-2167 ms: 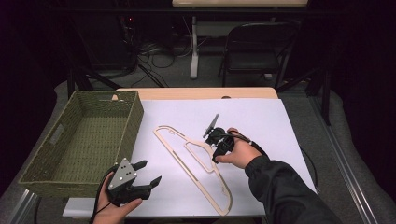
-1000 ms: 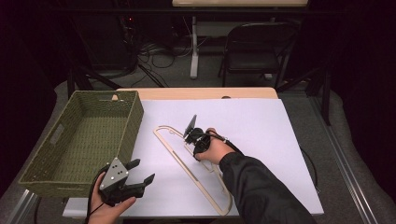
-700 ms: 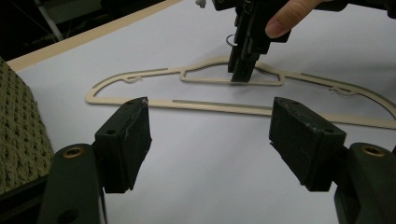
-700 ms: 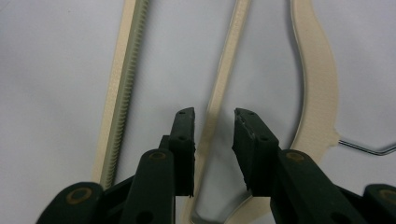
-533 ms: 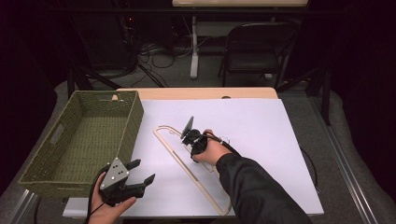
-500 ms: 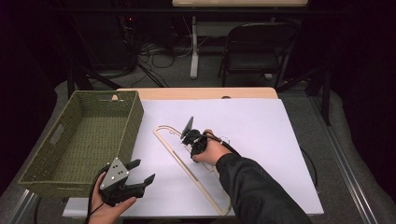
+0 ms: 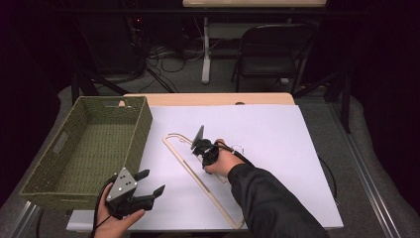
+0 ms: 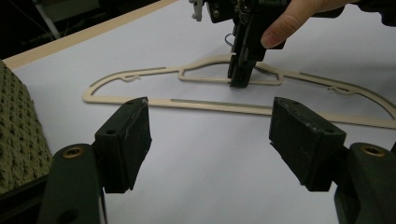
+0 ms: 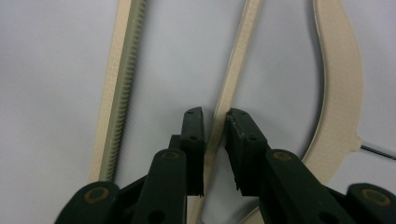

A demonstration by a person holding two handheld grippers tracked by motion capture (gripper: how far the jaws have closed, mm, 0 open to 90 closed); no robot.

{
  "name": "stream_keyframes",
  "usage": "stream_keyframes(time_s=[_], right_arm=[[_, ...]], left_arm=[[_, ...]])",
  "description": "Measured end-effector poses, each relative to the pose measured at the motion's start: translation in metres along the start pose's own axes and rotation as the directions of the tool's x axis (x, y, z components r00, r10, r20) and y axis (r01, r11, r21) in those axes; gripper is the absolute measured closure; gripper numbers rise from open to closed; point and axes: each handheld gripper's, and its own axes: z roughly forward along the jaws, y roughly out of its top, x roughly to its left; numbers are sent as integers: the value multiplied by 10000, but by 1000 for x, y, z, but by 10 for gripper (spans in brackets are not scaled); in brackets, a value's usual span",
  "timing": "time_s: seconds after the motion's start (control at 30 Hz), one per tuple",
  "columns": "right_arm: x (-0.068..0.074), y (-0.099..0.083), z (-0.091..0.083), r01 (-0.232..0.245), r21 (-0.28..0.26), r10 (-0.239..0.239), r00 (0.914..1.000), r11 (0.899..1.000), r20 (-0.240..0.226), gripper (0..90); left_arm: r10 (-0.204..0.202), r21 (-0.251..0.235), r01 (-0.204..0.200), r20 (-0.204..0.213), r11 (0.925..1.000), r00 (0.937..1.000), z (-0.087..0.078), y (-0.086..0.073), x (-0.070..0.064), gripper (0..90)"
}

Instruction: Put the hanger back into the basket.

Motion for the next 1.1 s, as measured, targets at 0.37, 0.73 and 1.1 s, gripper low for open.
stream_keyframes(time_s=[0.37, 0.73, 1.1], right_arm=[[-1, 1, -2, -43, 238, 44, 10000, 9997, -12, 802], [-6, -3, -1, -527, 51, 528, 9983, 9986, -235, 839], [-9, -7, -6, -236, 317, 242, 9996, 9992, -171, 859]], left_arm=[[-33, 3, 33, 5, 10000, 10000, 0, 0, 0, 295], [-38, -21, 38, -8, 10000, 10000, 0, 0, 1, 295], [-56, -6, 56, -42, 10000, 10000, 0, 0, 1, 295]])
